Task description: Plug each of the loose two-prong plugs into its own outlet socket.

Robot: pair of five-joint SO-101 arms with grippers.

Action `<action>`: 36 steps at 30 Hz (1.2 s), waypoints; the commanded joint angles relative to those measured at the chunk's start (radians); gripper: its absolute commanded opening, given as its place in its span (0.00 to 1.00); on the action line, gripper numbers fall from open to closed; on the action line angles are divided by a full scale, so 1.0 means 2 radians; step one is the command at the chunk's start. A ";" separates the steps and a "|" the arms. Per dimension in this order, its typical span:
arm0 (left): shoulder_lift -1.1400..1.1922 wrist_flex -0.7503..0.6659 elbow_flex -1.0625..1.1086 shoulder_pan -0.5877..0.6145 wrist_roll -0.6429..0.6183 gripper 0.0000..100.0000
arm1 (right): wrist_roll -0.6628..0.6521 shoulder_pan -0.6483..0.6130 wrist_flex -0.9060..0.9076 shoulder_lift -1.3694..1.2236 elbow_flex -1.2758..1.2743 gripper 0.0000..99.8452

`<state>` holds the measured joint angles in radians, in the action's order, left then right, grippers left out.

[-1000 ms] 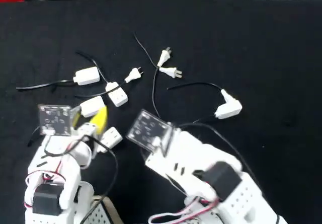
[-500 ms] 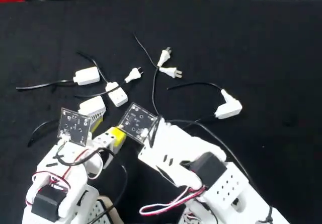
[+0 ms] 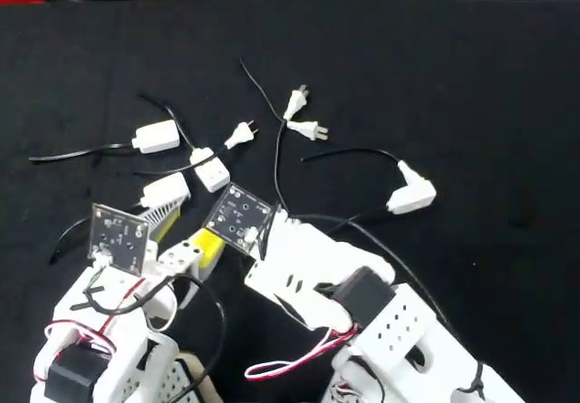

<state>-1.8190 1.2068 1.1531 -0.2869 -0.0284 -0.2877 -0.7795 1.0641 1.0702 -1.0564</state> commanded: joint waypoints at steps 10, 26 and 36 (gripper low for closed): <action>-0.002 -0.074 0.139 -0.003 0.029 0.23 | 0.018 -0.002 0.031 0.073 0.008 0.01; -0.002 -0.126 0.189 0.019 0.043 0.23 | 0.032 0.002 0.103 0.159 0.051 0.01; -0.002 -0.126 0.188 0.206 0.043 0.23 | 0.018 0.097 0.084 0.027 0.007 0.12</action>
<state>-1.8128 0.9751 1.5397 0.0046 0.0468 -0.2447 -0.6107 1.2820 1.2405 -1.0411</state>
